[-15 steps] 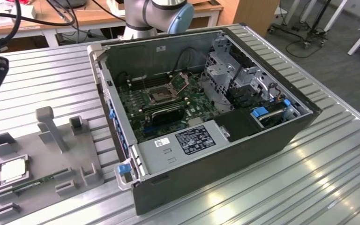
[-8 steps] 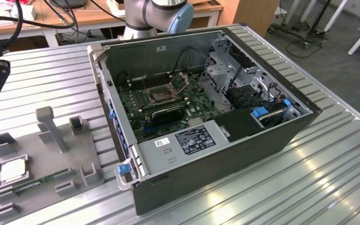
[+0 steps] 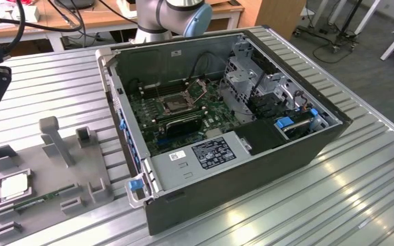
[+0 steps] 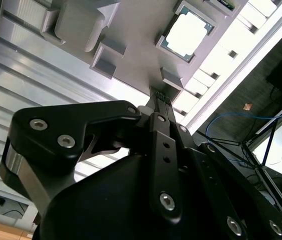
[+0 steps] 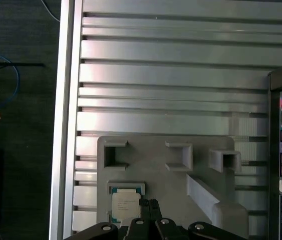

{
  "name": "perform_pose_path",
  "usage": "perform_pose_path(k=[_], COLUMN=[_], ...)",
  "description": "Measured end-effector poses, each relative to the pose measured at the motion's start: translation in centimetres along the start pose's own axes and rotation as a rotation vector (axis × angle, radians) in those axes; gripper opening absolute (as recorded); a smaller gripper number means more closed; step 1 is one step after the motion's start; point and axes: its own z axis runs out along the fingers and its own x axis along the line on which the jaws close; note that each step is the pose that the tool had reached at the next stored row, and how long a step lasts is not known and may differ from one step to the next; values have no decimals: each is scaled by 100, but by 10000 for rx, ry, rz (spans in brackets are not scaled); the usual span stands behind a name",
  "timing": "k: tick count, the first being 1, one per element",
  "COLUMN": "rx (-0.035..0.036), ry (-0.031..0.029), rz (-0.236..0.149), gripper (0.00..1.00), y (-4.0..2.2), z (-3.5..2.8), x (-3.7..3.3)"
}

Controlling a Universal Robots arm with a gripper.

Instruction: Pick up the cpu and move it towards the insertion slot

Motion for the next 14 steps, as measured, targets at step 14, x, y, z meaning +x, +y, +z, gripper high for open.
perform_pose_path(k=[14], rx=[0], ry=[0], rz=[0], gripper=[11], y=[-74], z=[-3], x=[1])
